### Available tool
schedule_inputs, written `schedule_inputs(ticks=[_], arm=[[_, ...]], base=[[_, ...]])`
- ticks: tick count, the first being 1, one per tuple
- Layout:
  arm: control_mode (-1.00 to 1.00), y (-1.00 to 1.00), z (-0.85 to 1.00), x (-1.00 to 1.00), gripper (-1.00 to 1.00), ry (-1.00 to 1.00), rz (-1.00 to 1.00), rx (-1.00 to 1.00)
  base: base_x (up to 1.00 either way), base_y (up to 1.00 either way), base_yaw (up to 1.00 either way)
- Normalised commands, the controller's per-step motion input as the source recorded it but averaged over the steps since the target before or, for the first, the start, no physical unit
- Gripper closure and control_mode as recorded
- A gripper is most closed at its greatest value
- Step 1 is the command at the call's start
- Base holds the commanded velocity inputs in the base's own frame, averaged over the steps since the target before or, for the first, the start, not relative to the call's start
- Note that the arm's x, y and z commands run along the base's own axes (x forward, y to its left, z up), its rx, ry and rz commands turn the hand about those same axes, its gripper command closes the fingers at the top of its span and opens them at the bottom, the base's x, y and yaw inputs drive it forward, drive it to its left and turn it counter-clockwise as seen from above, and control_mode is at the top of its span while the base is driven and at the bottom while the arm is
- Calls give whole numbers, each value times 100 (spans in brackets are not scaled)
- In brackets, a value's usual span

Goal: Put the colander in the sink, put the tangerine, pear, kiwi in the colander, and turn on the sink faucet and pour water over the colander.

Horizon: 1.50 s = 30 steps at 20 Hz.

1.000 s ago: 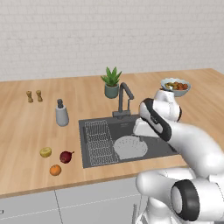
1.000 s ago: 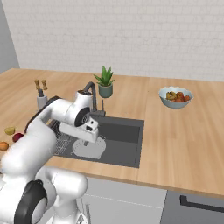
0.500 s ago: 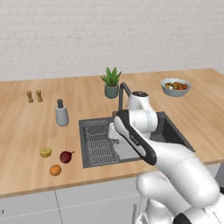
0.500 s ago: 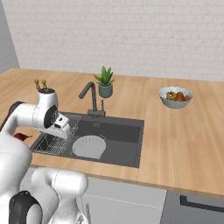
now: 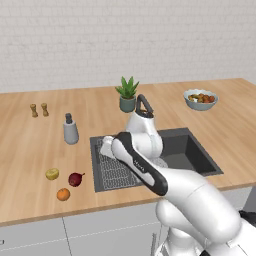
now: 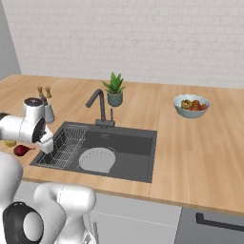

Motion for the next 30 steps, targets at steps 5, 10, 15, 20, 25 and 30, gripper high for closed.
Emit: schedule_inputs(ticks=[5, 10, 15, 20, 25, 30], arm=[[-100, 75, -5, 20, -100, 10, -29, 14], [-100, 77, -2, 31, -100, 8, -24, 1], [-100, 58, -1, 26, -100, 18, -9, 0], [-100, 24, -7, 13, -100, 14, 0, 1], [-100, 31, -25, 20, -100, 12, 0, 0], [-100, 20, -22, 20, -100, 3, 0, -3]], base=[[0, 0, 0], [0, 0, 0], [0, 0, 0], [0, 0, 0], [0, 0, 0], [0, 0, 0]])
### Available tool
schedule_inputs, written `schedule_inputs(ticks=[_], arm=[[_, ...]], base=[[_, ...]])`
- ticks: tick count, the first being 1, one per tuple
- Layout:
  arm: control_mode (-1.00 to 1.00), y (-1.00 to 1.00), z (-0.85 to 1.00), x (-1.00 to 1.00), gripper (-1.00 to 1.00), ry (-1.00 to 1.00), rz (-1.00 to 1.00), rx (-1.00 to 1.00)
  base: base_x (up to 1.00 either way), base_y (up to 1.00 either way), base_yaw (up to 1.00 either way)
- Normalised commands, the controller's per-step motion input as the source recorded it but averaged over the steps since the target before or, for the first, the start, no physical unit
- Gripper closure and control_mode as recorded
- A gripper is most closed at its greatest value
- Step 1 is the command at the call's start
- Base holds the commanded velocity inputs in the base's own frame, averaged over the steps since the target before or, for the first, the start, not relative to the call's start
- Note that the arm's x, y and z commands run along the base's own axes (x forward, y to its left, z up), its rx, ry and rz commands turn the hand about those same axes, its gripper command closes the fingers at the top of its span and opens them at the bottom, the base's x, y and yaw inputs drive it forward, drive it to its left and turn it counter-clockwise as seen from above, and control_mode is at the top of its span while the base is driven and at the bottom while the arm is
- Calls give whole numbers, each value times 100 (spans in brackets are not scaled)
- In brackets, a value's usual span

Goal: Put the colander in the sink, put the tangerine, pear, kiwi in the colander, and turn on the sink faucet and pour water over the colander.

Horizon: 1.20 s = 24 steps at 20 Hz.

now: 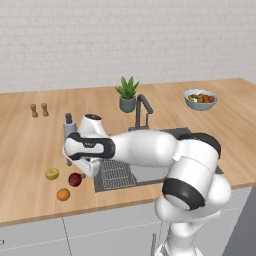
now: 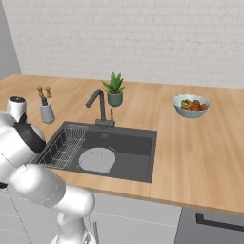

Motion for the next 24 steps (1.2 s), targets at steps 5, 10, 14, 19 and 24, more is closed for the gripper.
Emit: schedule_inputs(ticks=[5, 10, 14, 19, 24], arm=[[-100, 9, -18, 13, -100, 0, 0, -9], [-100, 1, -21, 3, -100, 0, 0, -9], [-100, 1, -20, 12, -100, 0, 2, -3], [-100, 0, -21, 15, -100, 0, 7, 0], [-100, 0, -24, 2, -100, 0, 9, 0]], base=[[0, 0, 0], [0, 0, 0], [0, 0, 0], [0, 0, 0], [0, 0, 0]])
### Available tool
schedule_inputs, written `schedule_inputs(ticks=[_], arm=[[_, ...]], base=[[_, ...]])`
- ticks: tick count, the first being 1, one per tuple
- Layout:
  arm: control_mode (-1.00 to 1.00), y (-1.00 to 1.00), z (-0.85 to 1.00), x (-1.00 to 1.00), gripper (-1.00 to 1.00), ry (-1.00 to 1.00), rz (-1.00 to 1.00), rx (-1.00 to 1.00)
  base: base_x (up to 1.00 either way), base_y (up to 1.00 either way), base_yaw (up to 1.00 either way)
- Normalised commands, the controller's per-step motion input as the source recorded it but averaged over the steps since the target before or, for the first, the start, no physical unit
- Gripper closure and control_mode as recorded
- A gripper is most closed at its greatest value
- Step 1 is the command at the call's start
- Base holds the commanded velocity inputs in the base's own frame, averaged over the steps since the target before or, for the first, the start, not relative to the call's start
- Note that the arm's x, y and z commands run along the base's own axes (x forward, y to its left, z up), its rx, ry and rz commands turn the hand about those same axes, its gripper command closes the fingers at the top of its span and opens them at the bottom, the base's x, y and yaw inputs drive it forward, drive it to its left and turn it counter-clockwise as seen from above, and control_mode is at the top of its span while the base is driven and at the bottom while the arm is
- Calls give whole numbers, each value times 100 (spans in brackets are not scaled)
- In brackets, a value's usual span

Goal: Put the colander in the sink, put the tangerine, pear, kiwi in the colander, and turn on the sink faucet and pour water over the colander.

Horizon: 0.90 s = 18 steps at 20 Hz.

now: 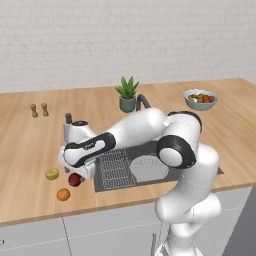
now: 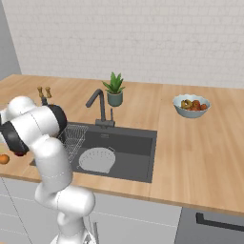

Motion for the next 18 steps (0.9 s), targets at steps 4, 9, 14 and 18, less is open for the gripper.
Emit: schedule_inputs(ticks=[4, 9, 14, 18], arm=[[-100, 11, -23, 0, -100, 0, 9, 0], [-100, 6, -24, 2, -100, 0, 7, 0], [-100, 0, -30, 9, -100, 3, 2, -3], [-100, 0, -31, 7, 100, 5, 0, -10]], base=[[0, 0, 0], [0, 0, 0], [0, 0, 0], [0, 0, 0]])
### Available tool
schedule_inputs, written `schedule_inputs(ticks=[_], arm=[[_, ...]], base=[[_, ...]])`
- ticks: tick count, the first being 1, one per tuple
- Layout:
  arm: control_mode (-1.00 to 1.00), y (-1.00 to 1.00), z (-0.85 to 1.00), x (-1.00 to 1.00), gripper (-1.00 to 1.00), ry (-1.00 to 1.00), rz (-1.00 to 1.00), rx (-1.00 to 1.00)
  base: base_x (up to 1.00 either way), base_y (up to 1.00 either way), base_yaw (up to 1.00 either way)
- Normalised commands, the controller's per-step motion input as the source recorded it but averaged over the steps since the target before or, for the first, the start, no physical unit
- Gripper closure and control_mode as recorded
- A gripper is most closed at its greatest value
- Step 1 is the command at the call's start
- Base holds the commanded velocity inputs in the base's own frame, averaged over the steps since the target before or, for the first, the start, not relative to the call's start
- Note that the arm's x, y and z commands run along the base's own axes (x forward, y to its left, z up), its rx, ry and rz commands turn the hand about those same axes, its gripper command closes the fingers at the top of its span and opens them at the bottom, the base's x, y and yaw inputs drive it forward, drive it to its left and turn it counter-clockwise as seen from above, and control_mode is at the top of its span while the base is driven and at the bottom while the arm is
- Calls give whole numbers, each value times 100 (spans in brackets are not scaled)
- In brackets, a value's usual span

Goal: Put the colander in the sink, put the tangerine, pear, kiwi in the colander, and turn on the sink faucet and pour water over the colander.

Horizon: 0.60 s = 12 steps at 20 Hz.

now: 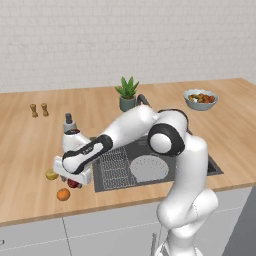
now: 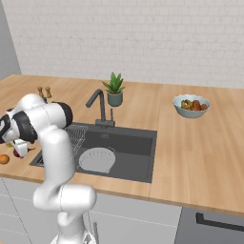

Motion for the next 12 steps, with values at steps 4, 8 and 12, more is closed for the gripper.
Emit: schedule_inputs(ticks=[4, 8, 12], arm=[[-100, -1, -18, 8, 100, 1, 1, -13], [-100, -17, -14, 0, 100, 1, 2, -22], [-100, -24, -9, 0, 100, 0, 3, -22]], base=[[0, 0, 0], [0, 0, 0], [0, 0, 0]])
